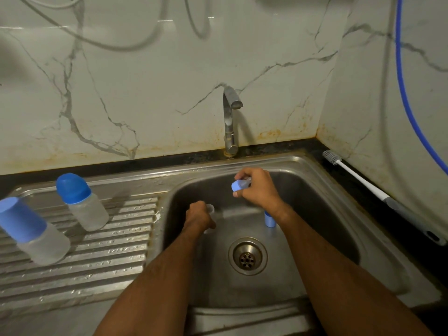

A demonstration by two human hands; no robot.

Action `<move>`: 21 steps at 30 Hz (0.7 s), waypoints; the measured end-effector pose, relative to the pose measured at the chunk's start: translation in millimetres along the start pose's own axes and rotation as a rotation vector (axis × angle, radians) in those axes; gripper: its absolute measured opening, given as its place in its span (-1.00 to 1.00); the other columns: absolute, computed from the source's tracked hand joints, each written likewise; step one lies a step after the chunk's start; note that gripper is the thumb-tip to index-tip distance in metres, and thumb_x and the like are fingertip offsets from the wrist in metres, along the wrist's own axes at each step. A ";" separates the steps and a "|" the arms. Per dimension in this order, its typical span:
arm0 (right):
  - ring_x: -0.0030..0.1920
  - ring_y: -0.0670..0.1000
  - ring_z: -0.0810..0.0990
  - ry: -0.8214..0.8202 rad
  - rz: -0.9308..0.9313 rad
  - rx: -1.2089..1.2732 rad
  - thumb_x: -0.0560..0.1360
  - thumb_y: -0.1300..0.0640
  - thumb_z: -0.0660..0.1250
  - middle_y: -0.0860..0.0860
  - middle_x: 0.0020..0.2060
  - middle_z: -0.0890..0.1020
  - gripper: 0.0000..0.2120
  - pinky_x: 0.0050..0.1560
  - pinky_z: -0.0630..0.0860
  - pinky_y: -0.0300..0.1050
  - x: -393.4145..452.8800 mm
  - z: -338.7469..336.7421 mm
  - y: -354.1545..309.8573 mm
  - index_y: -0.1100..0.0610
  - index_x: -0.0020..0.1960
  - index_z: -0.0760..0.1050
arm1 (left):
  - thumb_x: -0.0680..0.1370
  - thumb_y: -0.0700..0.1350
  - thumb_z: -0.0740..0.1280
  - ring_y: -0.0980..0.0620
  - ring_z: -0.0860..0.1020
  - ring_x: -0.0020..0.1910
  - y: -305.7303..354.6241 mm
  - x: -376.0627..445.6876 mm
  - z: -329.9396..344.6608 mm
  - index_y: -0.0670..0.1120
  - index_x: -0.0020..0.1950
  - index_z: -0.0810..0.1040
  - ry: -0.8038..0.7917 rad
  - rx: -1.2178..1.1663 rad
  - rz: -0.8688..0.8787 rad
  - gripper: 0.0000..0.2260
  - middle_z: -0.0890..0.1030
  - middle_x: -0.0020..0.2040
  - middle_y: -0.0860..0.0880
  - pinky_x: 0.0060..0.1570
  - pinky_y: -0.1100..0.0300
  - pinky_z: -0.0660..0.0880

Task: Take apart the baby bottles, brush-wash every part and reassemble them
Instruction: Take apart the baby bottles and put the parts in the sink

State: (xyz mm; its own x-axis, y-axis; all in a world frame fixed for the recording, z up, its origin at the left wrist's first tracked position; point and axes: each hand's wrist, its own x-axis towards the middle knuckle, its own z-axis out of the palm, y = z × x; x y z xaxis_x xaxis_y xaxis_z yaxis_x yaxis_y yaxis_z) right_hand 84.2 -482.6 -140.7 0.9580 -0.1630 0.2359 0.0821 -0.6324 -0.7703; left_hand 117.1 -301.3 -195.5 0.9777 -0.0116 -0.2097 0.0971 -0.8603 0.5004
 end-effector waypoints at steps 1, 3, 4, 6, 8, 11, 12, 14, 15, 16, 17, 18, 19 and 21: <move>0.05 -0.03 0.60 0.001 0.003 0.006 0.35 0.27 0.62 0.04 0.03 0.66 -0.64 -0.07 0.49 -0.34 0.2 -0.3 0.6 0.15 0.10 0.62 | 0.32 -0.19 0.64 -0.12 0.55 0.27 1.3 -0.8 -0.8 -0.14 0.26 0.54 0.003 -0.009 0.003 -0.44 0.56 0.28 -0.14 0.14 0.09 0.56; 0.04 -0.02 0.61 0.002 0.005 0.014 0.35 0.27 0.62 0.05 0.02 0.66 -0.64 -0.07 0.49 -0.34 0.6 -0.7 2.3 0.16 0.10 0.62 | 0.32 -0.19 0.64 -0.11 0.55 0.25 3.7 -1.8 -2.8 -0.14 0.23 0.53 0.023 -0.022 0.017 -0.46 0.57 0.25 -0.13 0.12 0.09 0.56; 0.04 -0.02 0.61 0.002 0.007 0.018 0.35 0.27 0.62 0.04 0.02 0.66 -0.65 -0.09 0.48 -0.37 0.2 -1.1 3.1 0.17 0.10 0.63 | 0.32 -0.18 0.64 -0.11 0.55 0.24 4.7 -3.0 -4.7 -0.14 0.21 0.53 0.035 -0.032 0.027 -0.47 0.57 0.24 -0.14 0.14 0.08 0.56; 0.05 -0.03 0.61 0.009 0.008 0.025 0.36 0.26 0.62 0.04 0.03 0.66 -0.64 -0.13 0.44 -0.43 -0.7 -1.4 3.8 0.17 0.11 0.63 | 0.34 -0.18 0.63 -0.11 0.56 0.22 7.5 -6.0 -10.5 -0.15 0.19 0.52 0.060 -0.066 0.050 -0.51 0.58 0.21 -0.14 0.16 0.07 0.54; 0.05 -0.03 0.61 0.023 0.007 0.028 0.35 0.25 0.62 0.04 0.03 0.67 -0.63 -0.15 0.42 -0.48 0.0 -2.4 2.0 0.16 0.12 0.63 | 0.37 -0.19 0.61 -0.10 0.57 0.21 11.5 -8.9 -19.4 -0.14 0.18 0.53 0.105 -0.128 0.073 -0.55 0.60 0.20 -0.14 0.20 0.04 0.56; 0.02 -0.04 0.60 0.050 -0.007 0.043 0.35 0.24 0.63 0.00 -0.02 0.65 -0.64 -0.23 0.41 -0.53 1.0 -8.7 -4.0 0.15 0.10 0.63 | 0.39 -0.19 0.59 -0.10 0.57 0.23 21.1 -17.7 -34.6 -0.12 0.22 0.53 0.189 -0.230 0.103 -0.55 0.61 0.20 -0.13 0.26 0.01 0.52; 0.03 -0.03 0.61 0.060 -0.015 0.051 0.34 0.24 0.63 -0.01 -0.02 0.65 -0.64 -0.23 0.42 -0.52 0.0 -11.4 -6.4 0.14 0.09 0.62 | 0.41 -0.18 0.58 -0.09 0.58 0.21 23.5 -20.9 -38.0 -0.12 0.22 0.54 0.216 -0.243 0.122 -0.57 0.61 0.18 -0.12 0.25 0.02 0.52; 0.05 -0.02 0.61 0.080 -0.035 0.059 0.33 0.23 0.64 -0.02 -0.01 0.64 -0.61 -0.16 0.42 -0.48 -3.7 -16.0 -10.6 0.13 0.10 0.61 | 0.44 -0.18 0.55 -0.06 0.59 0.15 25.2 -25.6 -41.3 -0.13 0.19 0.57 0.235 -0.280 0.170 -0.64 0.62 0.13 -0.11 0.22 0.05 0.55; 0.05 -0.03 0.60 0.088 -0.047 0.059 0.33 0.23 0.64 -0.03 0.00 0.64 -0.60 -0.13 0.43 -0.46 -7.3 -17.1 -14.2 0.13 0.11 0.61 | 0.47 -0.19 0.53 -0.05 0.60 0.13 25.0 -28.4 -41.8 -0.13 0.18 0.58 0.230 -0.320 0.189 -0.68 0.63 0.11 -0.10 0.21 0.05 0.56; 0.04 -0.05 0.60 0.093 -0.062 0.057 0.33 0.22 0.65 -0.03 -0.01 0.64 -0.60 -0.11 0.44 -0.44 -10.5 -17.9 -19.2 0.12 0.11 0.61 | 0.50 -0.20 0.49 -0.03 0.61 0.10 26.0 -31.4 -43.0 -0.12 0.16 0.59 0.222 -0.366 0.198 -0.75 0.64 0.09 -0.09 0.19 0.05 0.57; 0.03 -0.06 0.60 0.092 -0.077 0.055 0.32 0.20 0.65 -0.04 -0.01 0.64 -0.60 -0.11 0.45 -0.42 -12.5 -18.9 -25.2 0.10 0.10 0.60 | 0.52 -0.21 0.46 -0.02 0.63 0.08 28.1 -34.2 -44.7 -0.12 0.12 0.61 0.219 -0.416 0.205 -0.81 0.65 0.06 -0.08 0.18 0.04 0.58; 0.01 -0.07 0.59 0.086 -0.087 0.053 0.32 0.19 0.66 -0.04 -0.02 0.64 -0.60 -0.12 0.45 -0.40 -13.4 -19.6 -30.2 0.09 0.09 0.60 | 0.55 -0.20 0.43 -0.02 0.64 0.05 31.0 -36.5 -45.7 -0.12 0.09 0.63 0.213 -0.474 0.205 -0.87 0.67 0.02 -0.08 0.16 0.02 0.60; -0.02 -0.08 0.59 0.078 -0.094 0.048 0.31 0.18 0.66 -0.05 -0.04 0.64 -0.61 -0.14 0.46 -0.40 -14.5 -20.6 -34.5 0.09 0.07 0.60 | 0.58 -0.18 0.40 -0.03 0.65 0.02 34.7 -40.5 -46.5 -0.13 0.05 0.66 0.196 -0.547 0.204 -0.91 0.68 -0.02 -0.08 0.13 0.01 0.61; -0.05 -0.10 0.60 0.065 -0.107 0.031 0.30 0.17 0.67 -0.05 -0.07 0.65 -0.61 -0.15 0.47 -0.39 -20.2 -22.5 -38.4 0.08 0.05 0.61 | 0.62 -0.14 0.34 -0.07 0.67 -0.03 41.3 -51.9 -45.1 -0.15 0.00 0.69 0.094 -0.730 0.201 -0.86 0.70 -0.09 -0.13 0.05 0.06 0.65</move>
State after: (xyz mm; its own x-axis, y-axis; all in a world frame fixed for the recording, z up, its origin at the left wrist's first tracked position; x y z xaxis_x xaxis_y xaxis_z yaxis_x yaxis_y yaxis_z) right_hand 55.5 -472.1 -102.6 0.9235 -0.1450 0.3552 0.1927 -0.6252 -0.7563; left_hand 78.8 -313.2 -126.1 0.9981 -0.0608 0.0007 -0.0184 -0.2904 0.9567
